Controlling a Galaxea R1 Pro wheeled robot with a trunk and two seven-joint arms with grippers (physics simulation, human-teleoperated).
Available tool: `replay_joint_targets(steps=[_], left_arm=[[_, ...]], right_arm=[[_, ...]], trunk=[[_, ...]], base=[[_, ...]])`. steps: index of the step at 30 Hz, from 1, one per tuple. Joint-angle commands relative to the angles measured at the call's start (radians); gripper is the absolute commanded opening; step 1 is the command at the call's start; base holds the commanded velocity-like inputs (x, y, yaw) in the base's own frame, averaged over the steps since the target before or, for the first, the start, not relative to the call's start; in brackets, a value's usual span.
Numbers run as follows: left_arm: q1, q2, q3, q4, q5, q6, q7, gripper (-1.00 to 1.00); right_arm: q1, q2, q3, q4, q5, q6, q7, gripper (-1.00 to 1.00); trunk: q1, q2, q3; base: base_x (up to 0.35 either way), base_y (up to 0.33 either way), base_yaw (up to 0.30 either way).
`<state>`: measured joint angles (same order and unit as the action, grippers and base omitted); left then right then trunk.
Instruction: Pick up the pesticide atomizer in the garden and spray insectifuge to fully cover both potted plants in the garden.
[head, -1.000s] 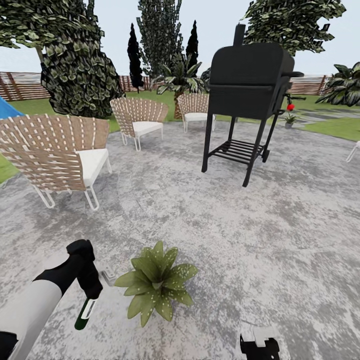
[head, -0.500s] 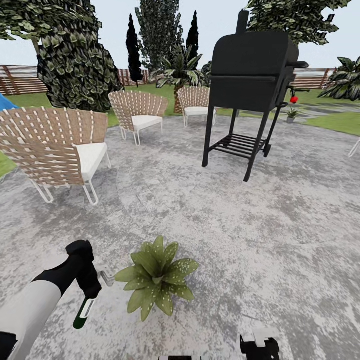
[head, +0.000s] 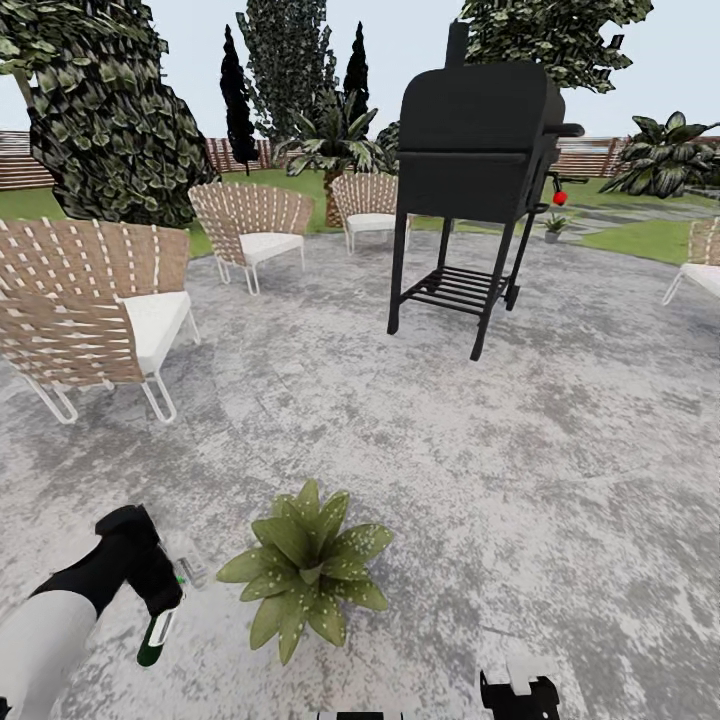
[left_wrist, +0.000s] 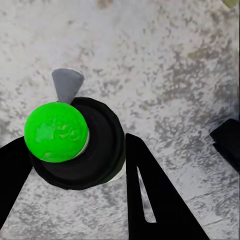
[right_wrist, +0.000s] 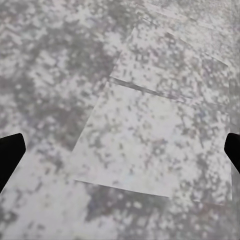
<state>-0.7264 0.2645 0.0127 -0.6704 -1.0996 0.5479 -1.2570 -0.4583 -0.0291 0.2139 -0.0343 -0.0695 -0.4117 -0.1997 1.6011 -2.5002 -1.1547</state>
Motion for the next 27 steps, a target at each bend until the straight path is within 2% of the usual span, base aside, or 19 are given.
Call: replay_joint_targets(steps=[1, 4, 6, 9, 12, 14, 16, 19, 22, 27], left_arm=[[0.0, 0.009, 0.043, 0.0, -0.004, -0.008, -0.004, -1.0], [0.006, 0.036, 0.098, 0.002, -0.009, -0.02, 0.0, -1.0], [0.035, 0.04, 0.113, -0.002, -0.006, -0.02, 0.045, -1.0], [0.089, 0.041, 0.117, 0.004, 0.009, -0.022, 0.127, -1.0], [0.113, 0.035, 0.118, 0.005, 0.101, -0.022, 0.154, -1.0], [0.116, 0.032, 0.117, 0.005, 0.135, -0.022, 0.156, -1.0], [0.118, 0.027, 0.115, 0.006, 0.148, -0.022, 0.157, -1.0], [0.12, 0.014, 0.117, 0.006, 0.149, -0.022, 0.157, -1.0], [0.12, 0.014, 0.121, -0.006, 0.165, -0.022, 0.158, -1.0], [0.121, 0.012, 0.121, -0.008, 0.176, -0.022, 0.16, -1.0]], right_arm=[[0.0, 0.0, 0.009, 0.001, -0.007, -0.003, -0.003, 1.0], [0.0, 0.0, 0.009, 0.002, -0.006, -0.003, -0.003, 1.0], [0.0, 0.0, 0.009, 0.002, -0.006, -0.003, -0.003, 1.0], [0.0, 0.0, 0.009, 0.002, -0.006, -0.003, -0.003, 1.0], [0.0, 0.0, 0.009, 0.002, -0.007, -0.003, -0.003, 1.0], [0.0, 0.0, 0.009, 0.002, -0.006, -0.003, -0.003, 1.0], [0.0, -0.001, 0.009, 0.003, -0.006, -0.003, -0.003, 1.0], [0.0, -0.002, 0.009, 0.004, -0.006, -0.003, -0.003, 1.0], [0.0, -0.001, 0.009, 0.002, -0.006, -0.003, -0.003, 1.0], [0.0, 0.001, 0.01, 0.002, -0.007, -0.003, -0.003, 1.0]], trunk=[[0.0, 0.0, -0.001], [0.0, 0.0, -0.001], [0.0, 0.0, -0.001], [0.0, 0.0, -0.001], [0.0, 0.0, -0.001], [0.0, 0.0, -0.001], [0.0, 0.0, -0.001], [0.0, 0.0, -0.001], [0.0, 0.0, -0.001], [0.0, 0.0, -0.001]], base=[[0.0, 0.0, 0.0], [0.0, 0.0, 0.0], [0.0, 0.0, 0.0], [0.0, 0.0, -0.002], [0.012, 0.0, -0.192], [0.147, 0.043, -0.062], [0.05, 0.013, -0.011], [0.007, 0.002, -0.002], [-0.123, -0.061, 0.0], [-0.19, -0.194, 0.209]])
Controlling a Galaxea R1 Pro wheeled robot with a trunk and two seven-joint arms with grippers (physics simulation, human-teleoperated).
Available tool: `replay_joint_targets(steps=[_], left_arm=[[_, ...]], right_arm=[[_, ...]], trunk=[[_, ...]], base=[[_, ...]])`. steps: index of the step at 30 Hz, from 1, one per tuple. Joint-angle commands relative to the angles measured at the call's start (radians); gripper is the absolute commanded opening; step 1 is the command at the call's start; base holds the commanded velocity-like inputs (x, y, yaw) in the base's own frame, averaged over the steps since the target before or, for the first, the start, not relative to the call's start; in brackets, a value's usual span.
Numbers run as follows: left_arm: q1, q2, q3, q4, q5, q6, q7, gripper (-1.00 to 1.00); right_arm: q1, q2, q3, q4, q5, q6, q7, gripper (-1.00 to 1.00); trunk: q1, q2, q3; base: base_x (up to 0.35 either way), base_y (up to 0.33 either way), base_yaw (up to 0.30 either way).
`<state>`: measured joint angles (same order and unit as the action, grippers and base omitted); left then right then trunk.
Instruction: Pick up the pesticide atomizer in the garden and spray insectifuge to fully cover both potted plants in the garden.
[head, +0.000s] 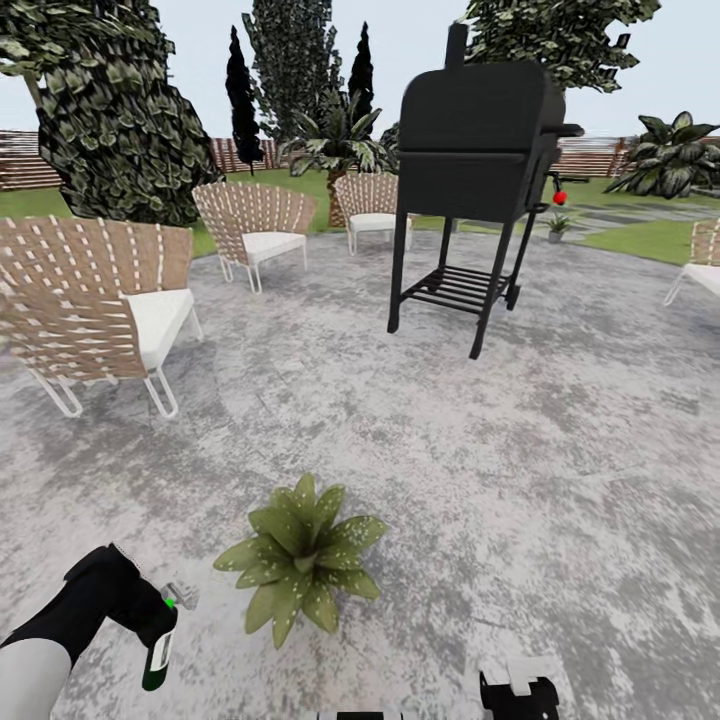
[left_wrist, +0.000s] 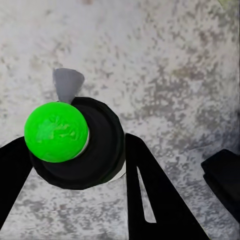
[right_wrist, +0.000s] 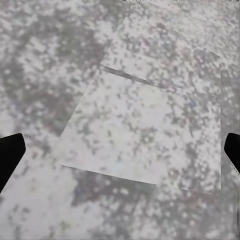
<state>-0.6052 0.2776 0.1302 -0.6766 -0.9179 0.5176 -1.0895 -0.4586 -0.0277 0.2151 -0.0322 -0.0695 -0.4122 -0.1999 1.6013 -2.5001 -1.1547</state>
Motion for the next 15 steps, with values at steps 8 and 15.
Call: replay_joint_targets(steps=[8, 15], left_arm=[[-0.001, -0.004, 0.004, -0.001, -0.004, 0.01, 0.016, -1.0], [-0.001, -0.014, 0.0, 0.009, -0.005, 0.01, 0.027, -1.0]], right_arm=[[0.0, 0.0, 0.009, 0.0, -0.007, -0.002, -0.003, 1.0], [0.0, 0.003, 0.009, 0.001, -0.007, -0.002, -0.003, 1.0]], trunk=[[0.0, 0.0, -0.001], [0.0, 0.0, -0.001]], base=[[-0.072, -0.269, 0.065], [-0.002, -0.275, 0.164]])
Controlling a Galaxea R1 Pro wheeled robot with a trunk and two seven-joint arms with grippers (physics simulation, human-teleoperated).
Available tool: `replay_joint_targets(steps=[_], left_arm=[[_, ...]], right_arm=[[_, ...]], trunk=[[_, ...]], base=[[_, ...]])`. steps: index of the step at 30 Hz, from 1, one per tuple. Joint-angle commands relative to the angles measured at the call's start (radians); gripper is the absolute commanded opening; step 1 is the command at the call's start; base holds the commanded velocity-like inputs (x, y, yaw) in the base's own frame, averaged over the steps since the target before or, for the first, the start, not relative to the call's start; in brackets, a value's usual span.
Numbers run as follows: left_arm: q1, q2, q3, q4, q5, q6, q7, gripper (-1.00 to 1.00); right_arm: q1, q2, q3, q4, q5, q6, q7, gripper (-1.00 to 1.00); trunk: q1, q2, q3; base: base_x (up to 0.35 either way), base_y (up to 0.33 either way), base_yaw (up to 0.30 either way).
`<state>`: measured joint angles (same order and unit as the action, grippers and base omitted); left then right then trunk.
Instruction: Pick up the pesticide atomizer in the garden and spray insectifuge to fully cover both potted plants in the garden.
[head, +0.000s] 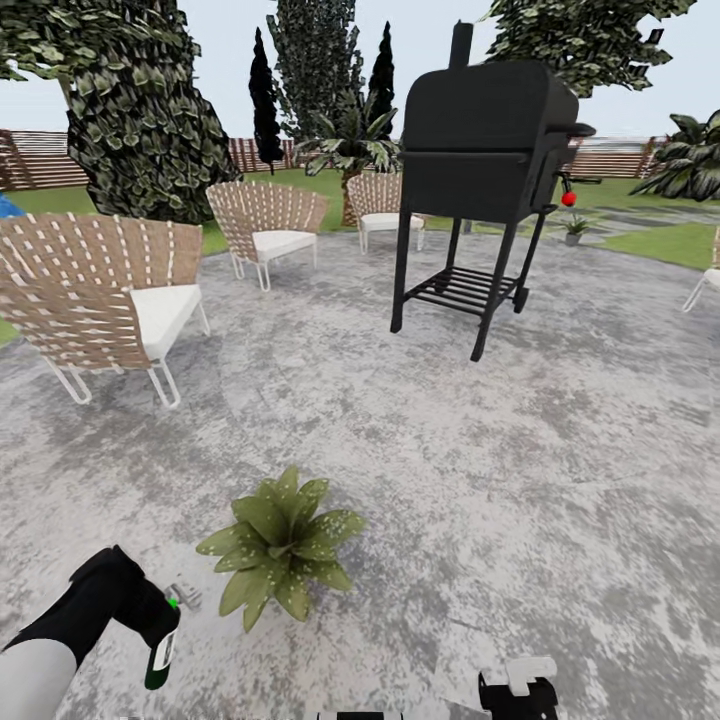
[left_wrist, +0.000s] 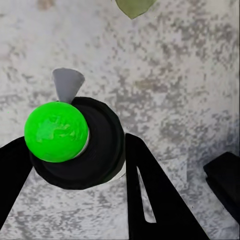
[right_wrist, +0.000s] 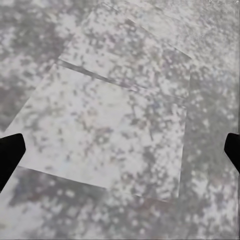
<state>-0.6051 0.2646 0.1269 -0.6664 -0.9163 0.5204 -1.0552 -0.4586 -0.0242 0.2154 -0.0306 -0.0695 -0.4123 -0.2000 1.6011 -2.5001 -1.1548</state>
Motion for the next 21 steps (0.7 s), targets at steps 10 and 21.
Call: replay_joint_targets(steps=[10, 21], left_arm=[[-0.001, -0.016, 0.003, -0.002, -0.009, 0.007, -0.006, -1.0], [0.0, -0.08, -0.005, 0.004, -0.02, 0.017, 0.125, -1.0]], right_arm=[[0.0, 0.001, 0.009, 0.0, -0.007, -0.002, -0.002, 1.0], [0.0, 0.003, 0.009, 0.0, -0.007, -0.002, -0.002, 1.0]], trunk=[[0.0, 0.0, -0.007], [0.0, 0.0, -0.017]], base=[[-0.018, -0.145, 0.204], [-0.033, 0.038, 0.116]])
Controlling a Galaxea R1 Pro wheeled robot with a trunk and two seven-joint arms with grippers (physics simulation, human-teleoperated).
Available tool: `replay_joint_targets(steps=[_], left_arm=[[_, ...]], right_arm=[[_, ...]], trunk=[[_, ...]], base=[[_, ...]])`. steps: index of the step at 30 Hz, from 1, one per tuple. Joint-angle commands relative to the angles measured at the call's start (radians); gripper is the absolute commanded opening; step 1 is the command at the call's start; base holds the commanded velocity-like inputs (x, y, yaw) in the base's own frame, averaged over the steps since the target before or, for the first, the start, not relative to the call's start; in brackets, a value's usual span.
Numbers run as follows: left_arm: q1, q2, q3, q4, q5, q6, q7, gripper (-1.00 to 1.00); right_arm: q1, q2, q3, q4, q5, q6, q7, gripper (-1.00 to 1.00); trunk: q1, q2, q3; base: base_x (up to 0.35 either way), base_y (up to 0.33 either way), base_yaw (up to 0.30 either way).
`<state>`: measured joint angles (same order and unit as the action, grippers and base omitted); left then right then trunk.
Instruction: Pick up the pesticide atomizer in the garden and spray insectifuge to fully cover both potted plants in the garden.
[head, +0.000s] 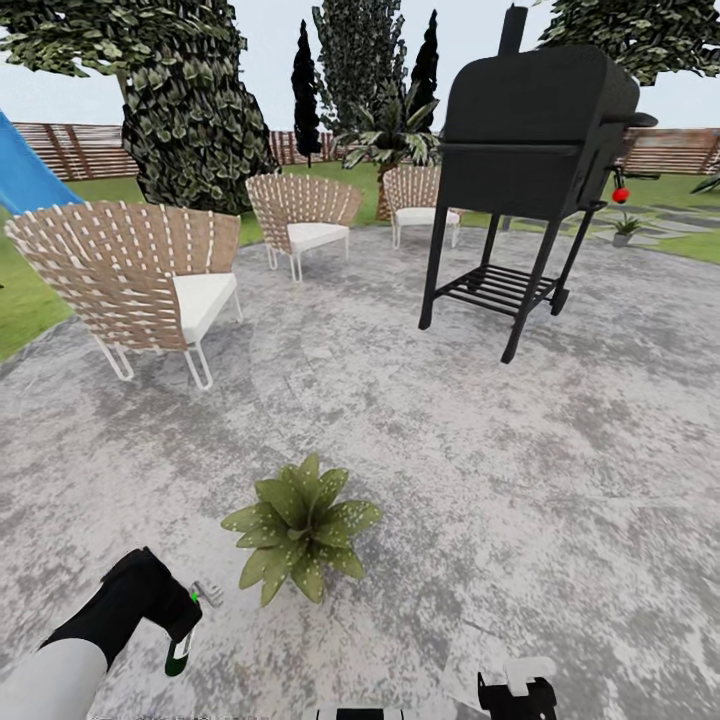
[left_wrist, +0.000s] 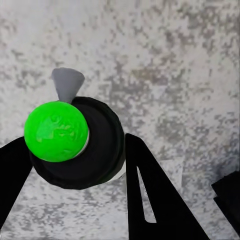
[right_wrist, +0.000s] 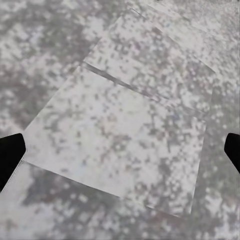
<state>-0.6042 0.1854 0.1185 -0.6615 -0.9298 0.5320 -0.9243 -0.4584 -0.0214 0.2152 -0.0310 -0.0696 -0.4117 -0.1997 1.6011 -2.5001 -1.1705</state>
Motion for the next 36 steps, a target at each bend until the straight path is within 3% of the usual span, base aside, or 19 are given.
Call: replay_joint_targets(steps=[1, 13, 29, 36], left_arm=[[0.0, -0.005, 0.004, -0.002, -0.004, 0.007, 0.001, -1.0], [-0.001, -0.01, 0.004, -0.005, 0.005, 0.009, 0.005, -1.0], [-0.002, -0.009, 0.012, -0.012, 0.006, 0.011, 0.005, -1.0], [-0.001, -0.009, 0.013, -0.013, 0.006, 0.011, 0.006, -1.0]], right_arm=[[0.0, 0.0, 0.009, 0.0, -0.007, -0.002, -0.003, 1.0], [0.0, 0.0, 0.009, 0.0, -0.007, -0.002, -0.003, 1.0], [0.0, 0.0, 0.009, 0.0, -0.007, -0.002, -0.003, 1.0], [0.0, 0.0, 0.009, 0.0, -0.007, -0.002, -0.003, 1.0]], trunk=[[0.0, 0.0, -0.002], [0.0, 0.0, -0.006], [0.0, 0.0, -0.017], [0.0, 0.0, -0.023]], base=[[0.0, 0.0, 0.161], [0.028, -0.192, 0.044], [-0.097, -0.256, 0.118], [0.171, -0.149, 0.167]])
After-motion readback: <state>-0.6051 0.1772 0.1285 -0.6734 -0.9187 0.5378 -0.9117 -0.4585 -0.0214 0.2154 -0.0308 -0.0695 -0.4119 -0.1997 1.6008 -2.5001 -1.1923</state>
